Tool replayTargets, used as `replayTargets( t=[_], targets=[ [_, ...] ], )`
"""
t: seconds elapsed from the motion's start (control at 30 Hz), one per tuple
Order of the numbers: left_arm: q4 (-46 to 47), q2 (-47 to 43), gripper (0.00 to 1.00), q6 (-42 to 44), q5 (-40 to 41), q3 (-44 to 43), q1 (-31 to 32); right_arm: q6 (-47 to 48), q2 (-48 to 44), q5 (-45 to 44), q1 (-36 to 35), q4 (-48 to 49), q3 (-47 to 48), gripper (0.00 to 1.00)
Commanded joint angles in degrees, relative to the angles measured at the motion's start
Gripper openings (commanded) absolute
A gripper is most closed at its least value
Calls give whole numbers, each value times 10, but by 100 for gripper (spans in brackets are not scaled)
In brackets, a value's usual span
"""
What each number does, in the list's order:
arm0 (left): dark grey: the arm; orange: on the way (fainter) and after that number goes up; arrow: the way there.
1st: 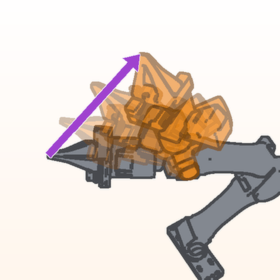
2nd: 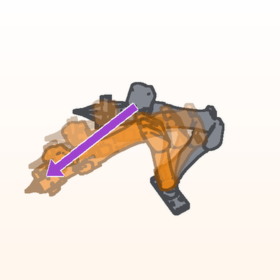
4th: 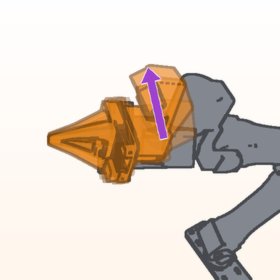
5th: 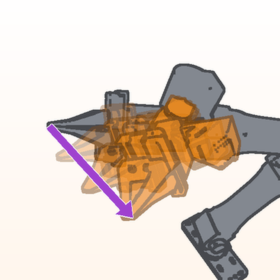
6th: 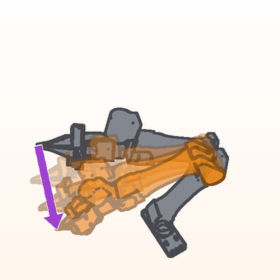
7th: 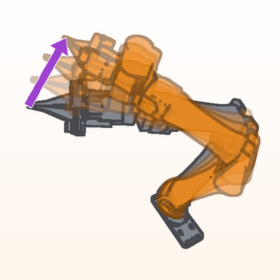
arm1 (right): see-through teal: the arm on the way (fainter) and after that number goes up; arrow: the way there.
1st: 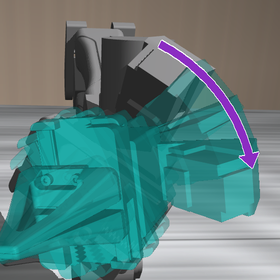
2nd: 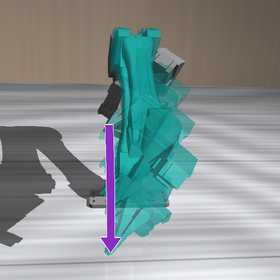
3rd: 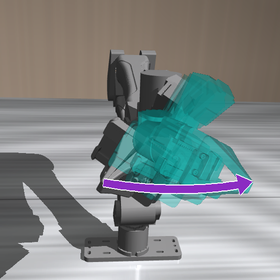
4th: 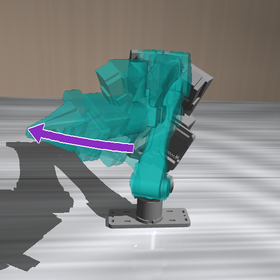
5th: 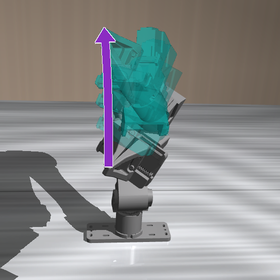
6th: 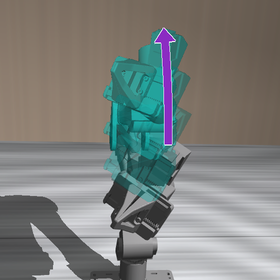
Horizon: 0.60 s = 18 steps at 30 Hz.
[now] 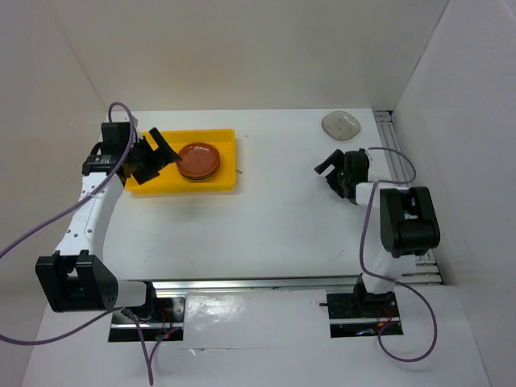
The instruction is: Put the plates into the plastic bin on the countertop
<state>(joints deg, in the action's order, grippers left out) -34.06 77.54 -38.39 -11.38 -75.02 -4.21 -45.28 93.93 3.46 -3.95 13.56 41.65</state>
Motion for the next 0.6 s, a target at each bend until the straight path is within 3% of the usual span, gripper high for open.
replayTargets(
  t=[0.0, 0.2, 0.33, 0.53, 0.57],
  targets=[
    [-14, -55, 100, 50, -44, 51, 16, -33, 86, -18, 45, 57, 81, 100],
    [10, -120, 100, 81, -64, 115, 27, -45, 235, -73, 91, -17, 253, 100],
    [23, -137, 100, 75, -79, 129, 27, -45, 323, -49, 119, -78, 381, 94],
    [23, -143, 100, 70, -85, 135, 27, -22, 452, -42, 127, -194, 536, 73],
    [23, -143, 100, 70, -85, 135, 27, -16, 460, -36, 127, -200, 545, 63]
  ],
)
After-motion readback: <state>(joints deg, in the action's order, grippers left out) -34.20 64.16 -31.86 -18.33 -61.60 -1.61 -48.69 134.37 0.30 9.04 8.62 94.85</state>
